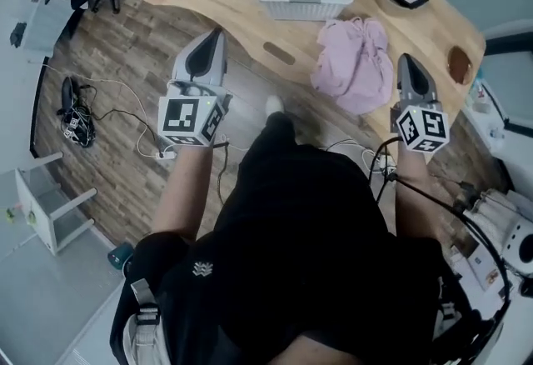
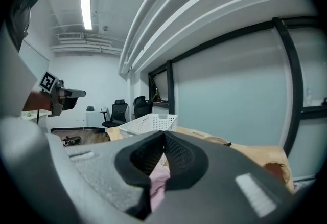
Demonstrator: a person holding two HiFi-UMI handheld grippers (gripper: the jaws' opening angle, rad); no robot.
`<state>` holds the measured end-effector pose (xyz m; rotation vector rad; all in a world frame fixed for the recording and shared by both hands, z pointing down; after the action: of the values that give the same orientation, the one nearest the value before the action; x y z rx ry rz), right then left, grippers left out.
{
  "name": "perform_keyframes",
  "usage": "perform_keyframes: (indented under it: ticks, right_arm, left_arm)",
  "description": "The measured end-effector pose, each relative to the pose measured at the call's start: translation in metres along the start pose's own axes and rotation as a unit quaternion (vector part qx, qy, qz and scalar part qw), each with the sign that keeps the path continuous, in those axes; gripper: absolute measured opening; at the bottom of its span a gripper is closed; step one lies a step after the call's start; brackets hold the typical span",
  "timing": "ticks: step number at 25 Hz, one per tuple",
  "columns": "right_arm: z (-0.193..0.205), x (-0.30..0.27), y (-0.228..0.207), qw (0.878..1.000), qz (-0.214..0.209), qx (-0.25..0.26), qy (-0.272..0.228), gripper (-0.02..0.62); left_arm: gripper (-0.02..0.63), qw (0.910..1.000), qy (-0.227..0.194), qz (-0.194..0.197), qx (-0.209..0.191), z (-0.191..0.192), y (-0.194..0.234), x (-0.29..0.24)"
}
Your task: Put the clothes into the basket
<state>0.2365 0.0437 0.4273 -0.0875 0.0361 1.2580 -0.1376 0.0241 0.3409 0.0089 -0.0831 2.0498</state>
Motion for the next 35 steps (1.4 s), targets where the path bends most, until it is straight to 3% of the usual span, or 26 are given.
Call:
perform_keyframes:
  ticks: [4,10,13,20,22,24,32,35]
  right_arm:
    - [0.0,-0.051,0.014,0.999,0.039,-0.008,0.015,-0.002]
    - [-0.004,-0.098,0.025,0.997,0.071,-0.017,0.016,-0.002]
    - [-0.004,-0.108,0.025,0.995,0.087,-0.01,0.036,-0.002]
    - [0.029,-0.125,0.025,0.992,0.079,-0.008,0.095,0.004]
    - [0.046,-0.136,0.021,0.99,0.074,-0.014,0.118,0.125]
    - [0.063,-0.143,0.02,0.989,0.063,-0.015,0.137,0.195]
    - [0.138,-0.149,0.017,0.978,0.04,-0.027,0.203,0.444]
    - [0.163,-0.149,0.014,0.974,0.036,-0.045,0.22,0.506]
  left_arm:
    - [0.006,0.9984,0.0,0.056,0.006,0.011,0.041,-0.052]
    - [0.006,0.9951,0.003,0.094,0.031,0.034,0.087,-0.107]
    - [0.006,0.9935,0.005,0.105,0.043,0.042,0.099,-0.126]
    - [0.006,0.9912,0.02,0.119,0.054,0.061,0.099,-0.152]
    - [0.006,0.9913,0.022,0.119,0.053,0.068,0.098,-0.162]
    - [0.006,0.9918,0.021,0.117,0.047,0.074,0.096,-0.168]
    - [0.006,0.994,0.046,0.096,0.026,0.1,0.097,-0.19]
    - [0.006,0.9939,0.062,0.088,0.025,0.116,0.099,-0.2]
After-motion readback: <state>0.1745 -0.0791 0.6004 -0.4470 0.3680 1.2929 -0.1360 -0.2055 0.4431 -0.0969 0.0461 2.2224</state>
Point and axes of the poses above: the fingertips, and each gripper's own axes: x backward along the fingers, y to its left, z out of its underside, the point moved 1 cm from there along x, backward along the fingers, and after that the axes turned 9 degrees about -y, right-handed, at the moved point
